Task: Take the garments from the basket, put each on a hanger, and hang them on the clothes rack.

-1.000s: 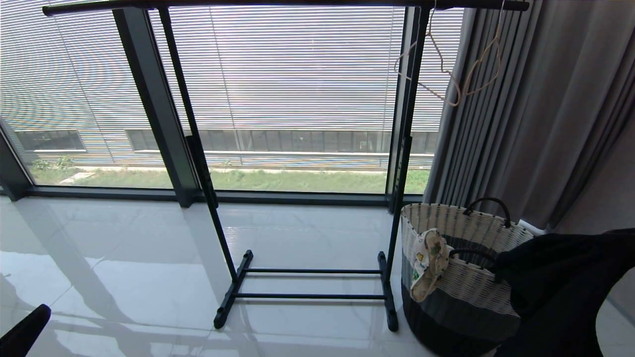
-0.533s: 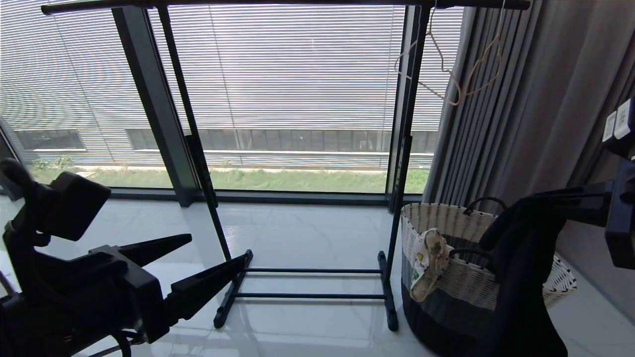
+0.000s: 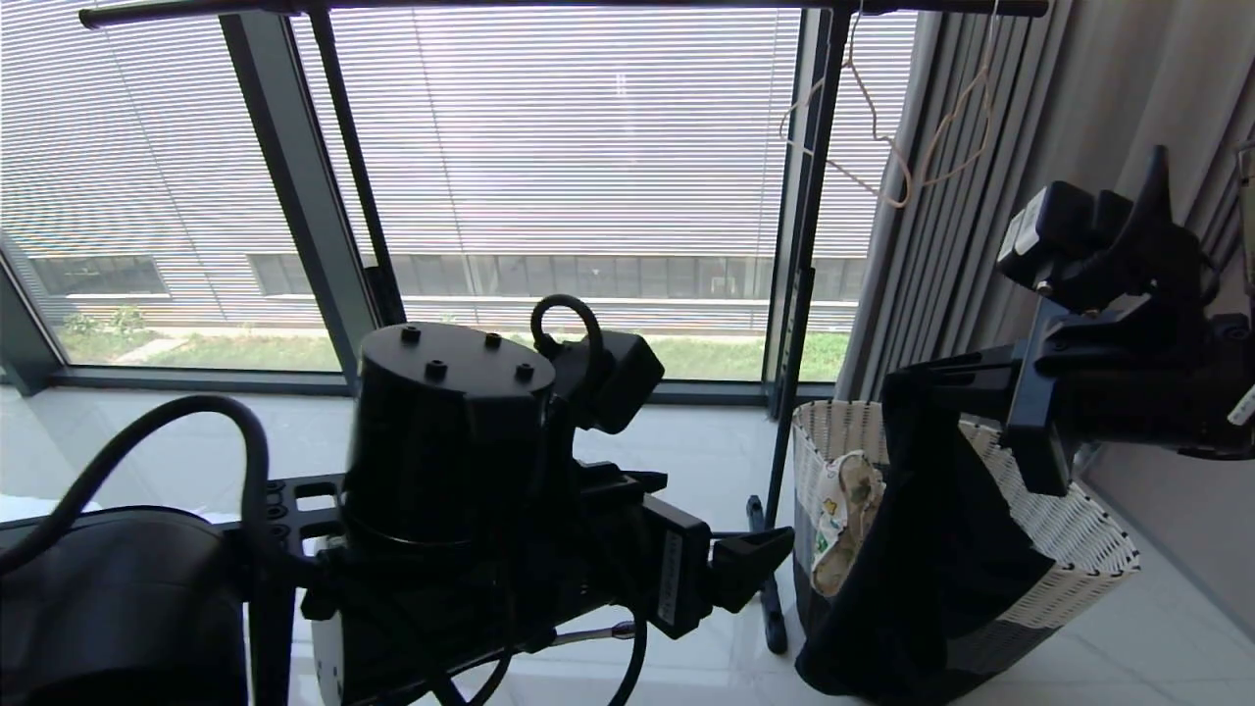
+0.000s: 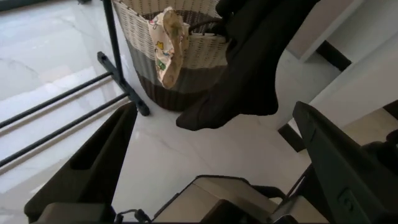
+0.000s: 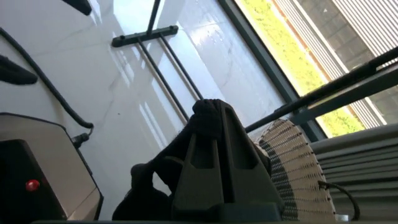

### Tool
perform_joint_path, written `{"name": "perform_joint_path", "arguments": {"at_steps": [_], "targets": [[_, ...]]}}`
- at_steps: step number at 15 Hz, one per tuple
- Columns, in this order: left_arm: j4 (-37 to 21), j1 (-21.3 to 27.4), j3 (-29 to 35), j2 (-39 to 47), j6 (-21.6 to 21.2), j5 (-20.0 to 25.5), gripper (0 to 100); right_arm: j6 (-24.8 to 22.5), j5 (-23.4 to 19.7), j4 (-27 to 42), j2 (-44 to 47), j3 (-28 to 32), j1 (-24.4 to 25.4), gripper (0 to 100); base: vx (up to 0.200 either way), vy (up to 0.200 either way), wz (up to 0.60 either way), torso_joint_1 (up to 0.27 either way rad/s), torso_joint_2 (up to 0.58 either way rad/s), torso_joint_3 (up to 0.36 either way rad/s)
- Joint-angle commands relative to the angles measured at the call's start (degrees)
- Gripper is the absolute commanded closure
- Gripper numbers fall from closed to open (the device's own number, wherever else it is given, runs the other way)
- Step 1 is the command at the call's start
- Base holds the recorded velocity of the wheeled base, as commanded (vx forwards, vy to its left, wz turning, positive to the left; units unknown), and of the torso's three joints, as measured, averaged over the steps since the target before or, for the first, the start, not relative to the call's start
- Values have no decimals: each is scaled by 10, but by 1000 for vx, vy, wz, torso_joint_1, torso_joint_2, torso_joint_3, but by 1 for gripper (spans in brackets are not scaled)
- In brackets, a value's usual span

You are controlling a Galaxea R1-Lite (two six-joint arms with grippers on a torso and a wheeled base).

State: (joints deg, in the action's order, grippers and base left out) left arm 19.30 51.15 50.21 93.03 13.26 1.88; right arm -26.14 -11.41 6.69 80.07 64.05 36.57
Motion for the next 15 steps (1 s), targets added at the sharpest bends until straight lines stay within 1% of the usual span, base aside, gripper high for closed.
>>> {"name": "perform_joint_path", "arguments": {"at_steps": [1, 2, 3, 5, 7, 8, 10, 12, 15], "targets": [[1, 16, 34, 75, 3, 8, 0, 3, 0, -15, 36, -1, 14, 100, 0, 0, 0, 0, 0, 0], [0, 16, 51, 97, 3, 30, 0, 3, 0, -34, 46, 0, 16, 100, 0, 0, 0, 0, 0, 0], [1, 13, 64, 117, 4, 39, 0, 3, -1, -37, 47, 1, 18, 100, 0, 0, 0, 0, 0, 0], [1, -1, 93, 146, 20, 41, 0, 3, -1, -36, 47, 1, 25, 100, 0, 0, 0, 0, 0, 0], [1, -30, 157, 183, 65, 40, 0, 3, -1, -35, 47, 1, 42, 100, 0, 0, 0, 0, 0, 0], [1, -35, 178, 190, 70, 41, 0, 3, -1, -34, 47, 1, 48, 100, 0, 0, 0, 0, 0, 0], [1, -42, 191, 195, 71, 51, 0, 3, -2, -34, 52, 1, 53, 100, 0, 0, 0, 0, 0, 0], [1, -47, 192, 199, 70, 76, 0, 5, -1, -34, 52, 2, 59, 100, 0, 0, 0, 0, 0, 0], [13, -67, 197, 242, 69, 53, 0, 5, -2, -35, 52, 2, 68, 100, 0, 0, 0, 0, 0, 0]]}}
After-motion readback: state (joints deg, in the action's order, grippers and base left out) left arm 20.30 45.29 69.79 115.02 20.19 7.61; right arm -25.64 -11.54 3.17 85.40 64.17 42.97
